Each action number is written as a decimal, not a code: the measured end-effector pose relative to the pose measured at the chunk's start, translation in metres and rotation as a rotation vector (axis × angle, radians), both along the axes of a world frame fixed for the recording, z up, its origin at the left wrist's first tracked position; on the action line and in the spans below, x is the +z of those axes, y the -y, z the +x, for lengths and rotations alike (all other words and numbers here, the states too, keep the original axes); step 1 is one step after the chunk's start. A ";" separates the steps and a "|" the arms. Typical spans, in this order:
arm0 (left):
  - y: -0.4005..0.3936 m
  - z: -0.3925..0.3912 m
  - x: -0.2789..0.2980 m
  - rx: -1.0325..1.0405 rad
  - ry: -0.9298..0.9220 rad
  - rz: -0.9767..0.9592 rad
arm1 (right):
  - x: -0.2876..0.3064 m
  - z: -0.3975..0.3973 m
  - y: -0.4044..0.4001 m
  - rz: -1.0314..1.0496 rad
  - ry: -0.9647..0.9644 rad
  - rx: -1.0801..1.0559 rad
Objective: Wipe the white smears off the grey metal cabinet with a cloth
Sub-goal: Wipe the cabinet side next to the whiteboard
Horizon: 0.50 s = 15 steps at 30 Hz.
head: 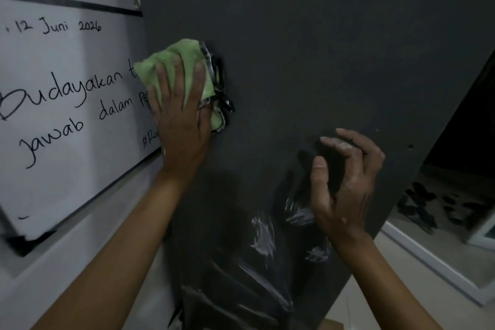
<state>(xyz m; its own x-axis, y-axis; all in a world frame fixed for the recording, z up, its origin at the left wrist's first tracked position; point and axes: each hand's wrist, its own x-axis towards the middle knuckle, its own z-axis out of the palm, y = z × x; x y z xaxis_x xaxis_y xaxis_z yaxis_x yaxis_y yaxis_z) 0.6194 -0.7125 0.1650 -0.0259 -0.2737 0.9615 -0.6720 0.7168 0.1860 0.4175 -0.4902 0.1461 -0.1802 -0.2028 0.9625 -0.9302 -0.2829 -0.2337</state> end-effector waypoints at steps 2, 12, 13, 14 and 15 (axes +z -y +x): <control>0.000 -0.004 -0.006 0.002 -0.020 0.002 | -0.006 0.001 0.001 0.016 0.001 0.012; -0.051 -0.012 -0.133 -0.088 0.071 0.229 | -0.039 0.015 0.000 0.088 -0.025 -0.017; -0.056 -0.012 -0.146 -0.095 0.072 0.265 | -0.041 0.016 0.000 0.095 -0.024 -0.020; -0.061 -0.011 -0.159 -0.098 0.074 0.298 | -0.044 0.018 -0.001 0.102 -0.023 -0.024; -0.065 -0.011 -0.170 -0.097 0.079 0.327 | -0.047 0.019 -0.001 0.110 -0.025 -0.032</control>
<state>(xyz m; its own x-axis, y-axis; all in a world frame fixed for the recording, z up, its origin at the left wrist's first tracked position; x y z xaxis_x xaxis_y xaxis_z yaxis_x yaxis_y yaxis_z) 0.6083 -0.6478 -0.0047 -0.1373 -0.5599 0.8171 -0.6253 0.6888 0.3669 0.4369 -0.4895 0.0993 -0.1648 -0.3019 0.9390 -0.9442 -0.2269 -0.2387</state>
